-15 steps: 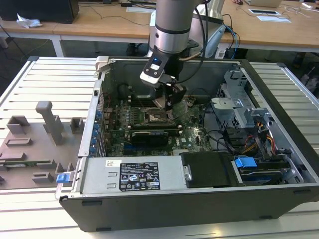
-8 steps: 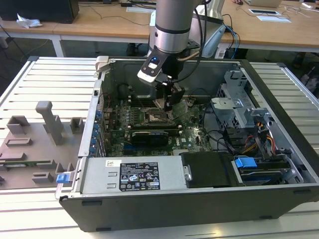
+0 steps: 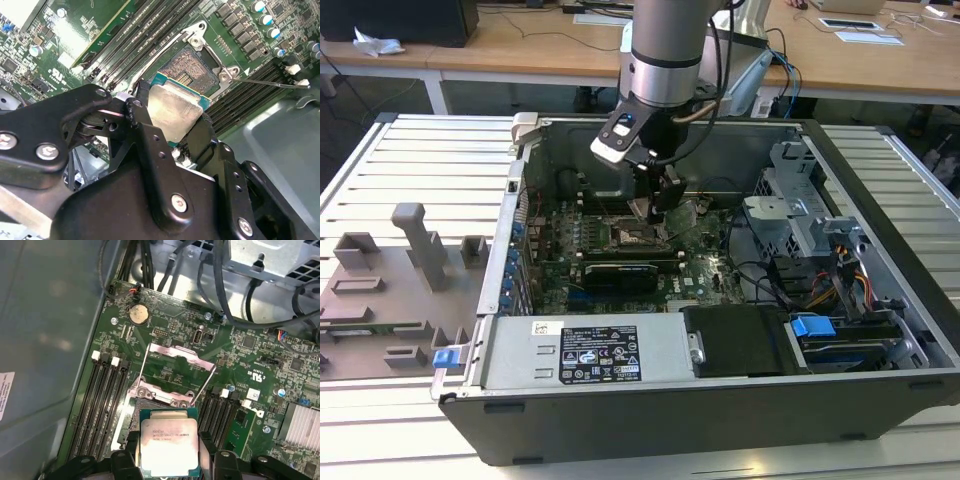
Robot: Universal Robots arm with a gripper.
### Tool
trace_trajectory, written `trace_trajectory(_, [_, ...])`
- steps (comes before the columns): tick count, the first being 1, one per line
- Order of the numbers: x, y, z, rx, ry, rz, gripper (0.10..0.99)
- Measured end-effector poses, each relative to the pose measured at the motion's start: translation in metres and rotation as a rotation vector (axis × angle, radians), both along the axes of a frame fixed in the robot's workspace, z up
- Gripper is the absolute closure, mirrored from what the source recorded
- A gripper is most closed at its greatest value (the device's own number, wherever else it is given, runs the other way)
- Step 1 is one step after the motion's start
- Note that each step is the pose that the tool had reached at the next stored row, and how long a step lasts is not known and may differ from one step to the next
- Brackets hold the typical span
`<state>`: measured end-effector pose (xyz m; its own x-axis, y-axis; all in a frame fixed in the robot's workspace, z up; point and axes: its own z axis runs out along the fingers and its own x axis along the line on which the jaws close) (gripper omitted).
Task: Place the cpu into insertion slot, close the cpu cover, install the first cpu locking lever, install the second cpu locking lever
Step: 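Place the cpu into insertion slot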
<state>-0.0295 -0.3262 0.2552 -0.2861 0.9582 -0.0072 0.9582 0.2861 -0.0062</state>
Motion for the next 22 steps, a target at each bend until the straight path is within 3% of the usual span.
trace_trajectory(22, [0.0000, 0.0000, -0.0002, -0.007, 0.0002, -0.185, 0.541])
